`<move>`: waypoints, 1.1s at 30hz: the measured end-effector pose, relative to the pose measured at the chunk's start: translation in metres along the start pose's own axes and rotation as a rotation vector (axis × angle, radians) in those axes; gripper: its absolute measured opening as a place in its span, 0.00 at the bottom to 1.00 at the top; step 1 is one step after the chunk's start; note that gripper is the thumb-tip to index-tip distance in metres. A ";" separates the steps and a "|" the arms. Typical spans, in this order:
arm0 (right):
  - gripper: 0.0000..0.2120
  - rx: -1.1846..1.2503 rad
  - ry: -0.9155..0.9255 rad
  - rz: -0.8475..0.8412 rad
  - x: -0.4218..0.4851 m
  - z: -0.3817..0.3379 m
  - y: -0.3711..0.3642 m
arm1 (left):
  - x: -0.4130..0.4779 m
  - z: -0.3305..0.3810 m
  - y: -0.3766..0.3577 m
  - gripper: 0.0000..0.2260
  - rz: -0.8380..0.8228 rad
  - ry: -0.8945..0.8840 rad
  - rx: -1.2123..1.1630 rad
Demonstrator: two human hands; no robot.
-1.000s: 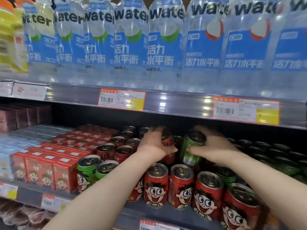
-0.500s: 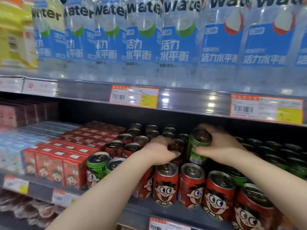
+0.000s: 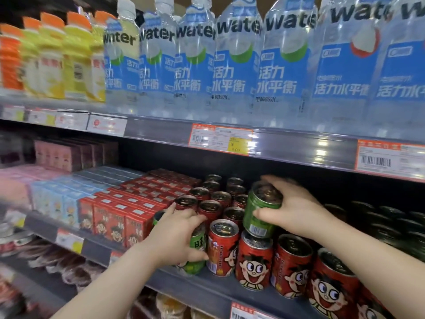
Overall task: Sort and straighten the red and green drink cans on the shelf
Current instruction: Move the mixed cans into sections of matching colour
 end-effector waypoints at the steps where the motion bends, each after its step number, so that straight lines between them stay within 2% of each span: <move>1: 0.40 0.024 -0.008 -0.009 0.000 0.000 -0.002 | -0.002 -0.001 0.005 0.39 0.050 0.005 -0.028; 5: 0.41 0.076 -0.026 -0.035 -0.003 0.001 -0.007 | -0.020 -0.014 0.037 0.38 0.288 0.088 -0.281; 8: 0.40 0.110 -0.003 -0.016 -0.003 -0.006 -0.008 | -0.038 -0.025 0.053 0.36 0.374 0.190 -0.464; 19: 0.39 0.183 0.159 -0.110 -0.007 -0.047 -0.028 | -0.070 -0.018 0.056 0.36 0.298 0.238 -0.419; 26: 0.37 0.137 0.117 -0.048 -0.016 -0.030 -0.006 | -0.048 0.001 0.056 0.37 0.278 0.199 -0.345; 30: 0.38 0.110 0.086 -0.018 -0.030 -0.011 0.013 | -0.042 0.017 0.057 0.39 0.281 0.136 -0.521; 33: 0.38 0.099 0.069 0.013 -0.043 0.000 0.024 | -0.034 0.049 0.066 0.37 0.292 0.037 -0.521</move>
Point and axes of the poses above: each hand's wrist, its own x-axis towards the middle knuckle, its own y-axis out of the back of the hand, z = x × y, the point moved 8 cm from there along x, towards the middle knuckle, and after that the axes turned 3 degrees about x, right-handed, at the moved point
